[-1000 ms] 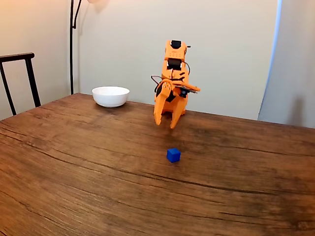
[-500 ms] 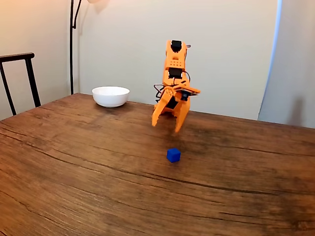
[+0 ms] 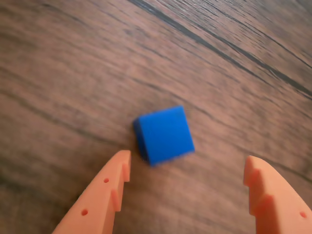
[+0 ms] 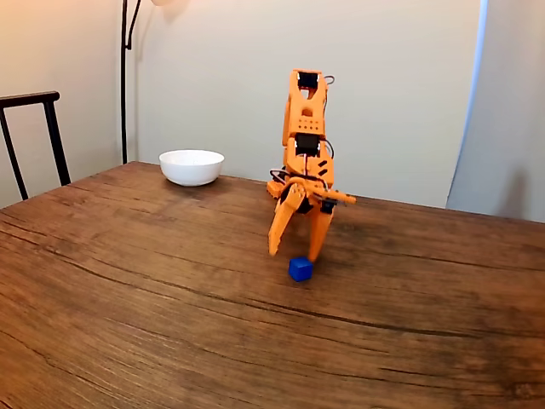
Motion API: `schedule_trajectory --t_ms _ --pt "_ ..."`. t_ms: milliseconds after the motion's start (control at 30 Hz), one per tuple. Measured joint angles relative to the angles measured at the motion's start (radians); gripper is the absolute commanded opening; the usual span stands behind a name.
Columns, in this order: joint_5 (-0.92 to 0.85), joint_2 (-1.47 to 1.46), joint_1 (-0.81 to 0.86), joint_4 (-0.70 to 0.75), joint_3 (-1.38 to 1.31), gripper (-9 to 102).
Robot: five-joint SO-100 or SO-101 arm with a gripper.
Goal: Grasp the cube and drop it in the bowl
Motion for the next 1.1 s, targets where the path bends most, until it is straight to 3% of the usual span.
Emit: schedule_trajectory --t_ms 1100 --pt "-0.020 -0.153 -0.003 -0.026 -0.080 31"
